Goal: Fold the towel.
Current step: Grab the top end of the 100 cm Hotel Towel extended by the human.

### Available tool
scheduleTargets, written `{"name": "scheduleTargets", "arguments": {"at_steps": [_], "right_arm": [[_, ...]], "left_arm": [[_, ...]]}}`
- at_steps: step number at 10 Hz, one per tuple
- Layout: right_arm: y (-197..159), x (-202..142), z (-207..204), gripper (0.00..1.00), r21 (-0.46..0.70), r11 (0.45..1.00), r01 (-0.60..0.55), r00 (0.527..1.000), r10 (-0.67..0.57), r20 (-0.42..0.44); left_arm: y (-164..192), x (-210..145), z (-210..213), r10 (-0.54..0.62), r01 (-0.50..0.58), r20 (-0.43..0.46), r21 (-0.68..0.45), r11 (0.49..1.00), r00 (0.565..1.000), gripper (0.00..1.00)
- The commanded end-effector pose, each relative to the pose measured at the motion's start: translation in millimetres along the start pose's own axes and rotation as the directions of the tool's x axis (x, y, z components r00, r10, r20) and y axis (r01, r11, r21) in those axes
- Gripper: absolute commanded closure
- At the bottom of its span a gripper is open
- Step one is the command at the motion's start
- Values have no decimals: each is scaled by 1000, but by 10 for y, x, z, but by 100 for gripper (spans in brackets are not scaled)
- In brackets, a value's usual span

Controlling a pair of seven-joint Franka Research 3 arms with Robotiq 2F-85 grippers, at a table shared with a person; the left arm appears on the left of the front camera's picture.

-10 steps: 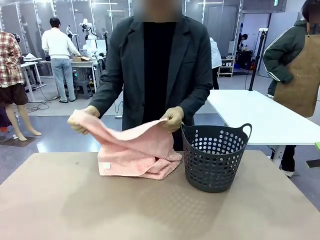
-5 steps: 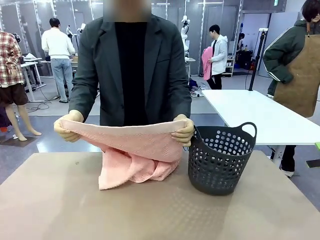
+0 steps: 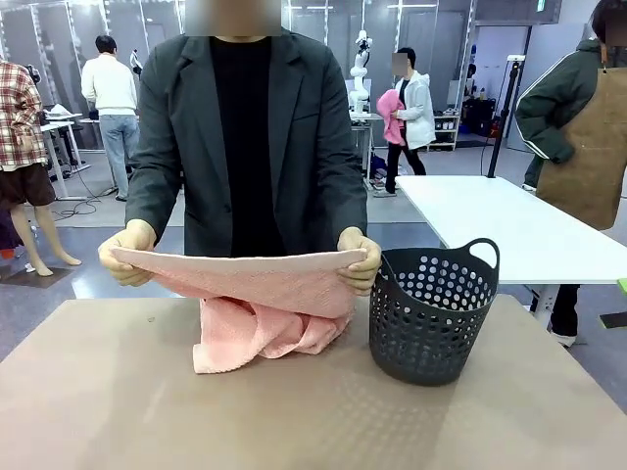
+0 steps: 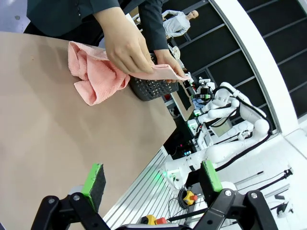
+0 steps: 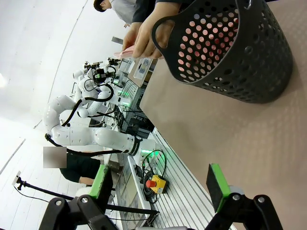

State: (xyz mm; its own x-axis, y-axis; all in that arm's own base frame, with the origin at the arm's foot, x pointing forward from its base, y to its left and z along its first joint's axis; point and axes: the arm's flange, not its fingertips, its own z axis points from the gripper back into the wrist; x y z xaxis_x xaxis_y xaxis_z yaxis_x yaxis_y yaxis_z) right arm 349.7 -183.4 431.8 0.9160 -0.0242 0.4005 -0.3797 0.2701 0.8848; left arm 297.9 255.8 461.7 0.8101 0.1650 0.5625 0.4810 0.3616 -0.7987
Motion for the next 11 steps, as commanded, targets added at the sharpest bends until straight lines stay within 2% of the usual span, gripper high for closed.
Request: {"name": "scheduleTargets", "arguments": {"at_steps": [1, 3, 4, 5, 7, 8, 9, 10, 11], "right_arm": [[274, 54, 108, 0, -103, 979, -177, 984, 179, 17], [895, 200, 219, 0, -234, 890, -391, 916, 402, -2], [1246, 256, 192, 0, -285, 809, -513, 848, 529, -27], [1617, 306, 72, 0, -334, 697, -634, 760, 641, -106], [2150, 285, -283, 0, -404, 473, -783, 590, 771, -239], [2367, 251, -455, 0, -380, 389, -839, 508, 810, -291], [2539, 229, -654, 0, -339, 325, -883, 435, 839, -328], [2622, 221, -821, 0, -328, 274, -904, 387, 850, -356], [2678, 204, -954, 0, -320, 252, -913, 365, 857, -364]], "left_arm": [[-341, 131, 106, -232, 237, -65, 96, 967, 971, 0], [-1011, 313, 216, -444, 467, -169, 128, 875, 880, 0], [-1337, 371, 196, -524, 574, -265, 170, 801, 810, 0], [-1667, 400, 71, -596, 689, -372, 201, 696, 711, 0], [-2142, 356, -332, -683, 866, -541, 221, 448, 491, 0], [-2330, 335, -533, -686, 925, -622, 208, 319, 377, 0], [-2505, 332, -741, -682, 964, -685, 138, 227, 258, 0], [-2578, 336, -925, -691, 976, -693, 92, 196, 204, 0], [-2607, 317, -1094, -700, 981, -692, 69, 179, 176, 0]]}}
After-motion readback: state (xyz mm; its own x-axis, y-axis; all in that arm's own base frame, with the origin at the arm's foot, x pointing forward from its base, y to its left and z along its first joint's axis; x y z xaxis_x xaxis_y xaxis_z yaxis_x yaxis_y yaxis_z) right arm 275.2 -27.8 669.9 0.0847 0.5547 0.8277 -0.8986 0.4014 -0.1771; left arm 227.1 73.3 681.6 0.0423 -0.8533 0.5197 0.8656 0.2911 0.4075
